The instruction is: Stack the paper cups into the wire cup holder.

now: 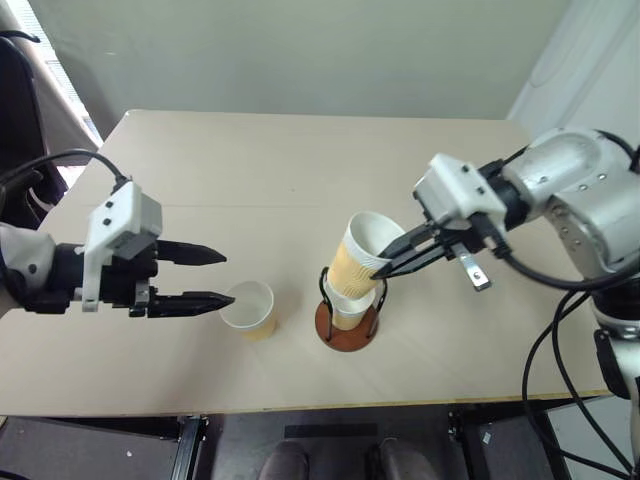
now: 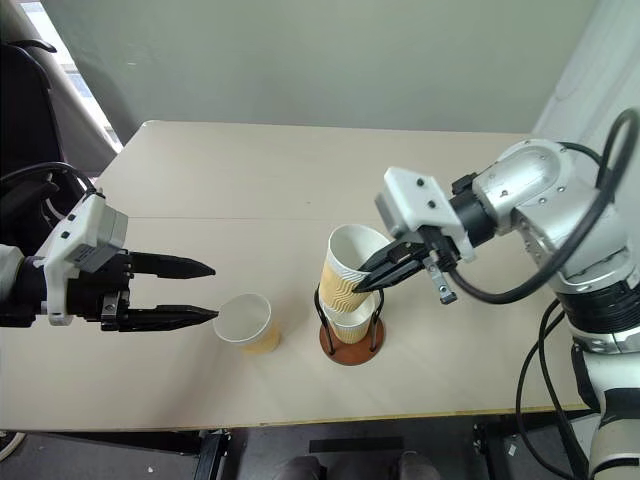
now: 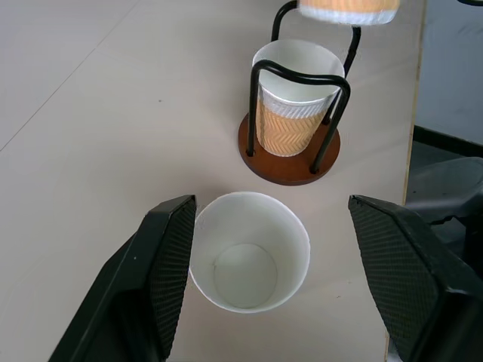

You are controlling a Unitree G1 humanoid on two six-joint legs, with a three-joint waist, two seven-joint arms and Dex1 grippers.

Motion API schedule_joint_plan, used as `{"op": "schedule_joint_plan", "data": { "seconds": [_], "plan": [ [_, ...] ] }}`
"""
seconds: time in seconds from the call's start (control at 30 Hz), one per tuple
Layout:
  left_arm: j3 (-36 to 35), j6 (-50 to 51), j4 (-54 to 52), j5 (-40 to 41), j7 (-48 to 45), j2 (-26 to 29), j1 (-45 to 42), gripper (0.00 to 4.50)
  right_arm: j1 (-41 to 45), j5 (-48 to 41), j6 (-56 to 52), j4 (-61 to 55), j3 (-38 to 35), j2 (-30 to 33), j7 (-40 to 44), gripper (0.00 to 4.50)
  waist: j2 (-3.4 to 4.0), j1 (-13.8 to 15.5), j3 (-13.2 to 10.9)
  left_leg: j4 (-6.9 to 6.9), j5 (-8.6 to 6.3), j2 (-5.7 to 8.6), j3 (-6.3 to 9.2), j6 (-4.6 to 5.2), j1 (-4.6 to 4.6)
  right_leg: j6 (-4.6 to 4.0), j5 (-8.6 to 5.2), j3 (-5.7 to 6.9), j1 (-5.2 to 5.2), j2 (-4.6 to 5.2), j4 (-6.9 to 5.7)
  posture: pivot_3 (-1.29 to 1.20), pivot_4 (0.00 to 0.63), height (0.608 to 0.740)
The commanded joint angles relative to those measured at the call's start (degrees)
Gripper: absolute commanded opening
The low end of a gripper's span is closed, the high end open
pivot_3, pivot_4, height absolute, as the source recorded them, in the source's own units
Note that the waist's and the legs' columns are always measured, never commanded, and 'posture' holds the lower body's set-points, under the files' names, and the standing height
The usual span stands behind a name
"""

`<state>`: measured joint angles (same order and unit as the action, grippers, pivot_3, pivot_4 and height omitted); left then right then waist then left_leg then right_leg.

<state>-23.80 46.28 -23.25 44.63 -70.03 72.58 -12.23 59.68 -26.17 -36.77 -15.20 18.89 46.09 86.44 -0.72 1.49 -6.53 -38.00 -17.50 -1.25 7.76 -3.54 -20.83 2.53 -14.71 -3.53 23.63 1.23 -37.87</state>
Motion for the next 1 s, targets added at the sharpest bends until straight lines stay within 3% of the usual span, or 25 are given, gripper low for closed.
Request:
{"op": "schedule_joint_plan", "data": {
  "seconds": [0.03,0.5,0.63,0.93,1.0],
  "plan": [
    [-1.67,0.02,-0.69,-0.04,-0.12,0.79,0.08,3.45,0.09,3.16,3.09,0.98,0.65,0.01,-0.18,0.06,0.00,0.00,0.00,0.00,-0.01,-0.01,0.01,-0.01,-0.06,0.00,0.00,0.01,0.06,0.00,-0.01,0.00,0.150,0.740],
    [-3.92,1.22,-1.74,0.70,0.27,0.53,1.72,3.45,-1.03,6.32,5.44,1.78,2.55,-1.36,1.32,0.06,0.00,0.01,0.00,0.03,-0.11,-0.15,-0.08,-0.13,-0.14,-0.02,-0.01,0.04,0.14,-0.14,0.01,0.00,0.150,0.740],
    [-3.97,1.18,-1.68,0.73,0.18,0.60,1.75,3.45,-0.87,6.81,5.40,1.84,2.74,-1.72,1.71,0.96,0.00,0.01,0.00,0.03,-0.12,-0.16,-0.08,-0.14,-0.14,-0.03,-0.02,0.04,0.14,-0.15,0.01,0.00,0.150,0.740],
    [-4.11,1.12,-1.04,1.09,-0.81,1.17,1.40,3.45,-0.87,7.28,4.92,1.84,1.92,-1.89,1.63,4.21,0.00,0.02,0.00,0.03,-0.12,-0.17,-0.08,-0.15,-0.13,-0.04,-0.02,0.04,0.14,-0.16,0.01,0.00,0.150,0.740],
    [-3.68,0.88,-0.73,0.39,-1.08,1.74,1.51,3.45,-0.71,6.35,3.98,1.88,0.29,-1.59,0.99,4.46,0.00,0.01,0.00,0.03,-0.13,-0.17,-0.07,-0.15,-0.13,-0.04,-0.02,0.04,0.14,-0.16,0.01,0.00,0.150,0.740]
  ]
}}
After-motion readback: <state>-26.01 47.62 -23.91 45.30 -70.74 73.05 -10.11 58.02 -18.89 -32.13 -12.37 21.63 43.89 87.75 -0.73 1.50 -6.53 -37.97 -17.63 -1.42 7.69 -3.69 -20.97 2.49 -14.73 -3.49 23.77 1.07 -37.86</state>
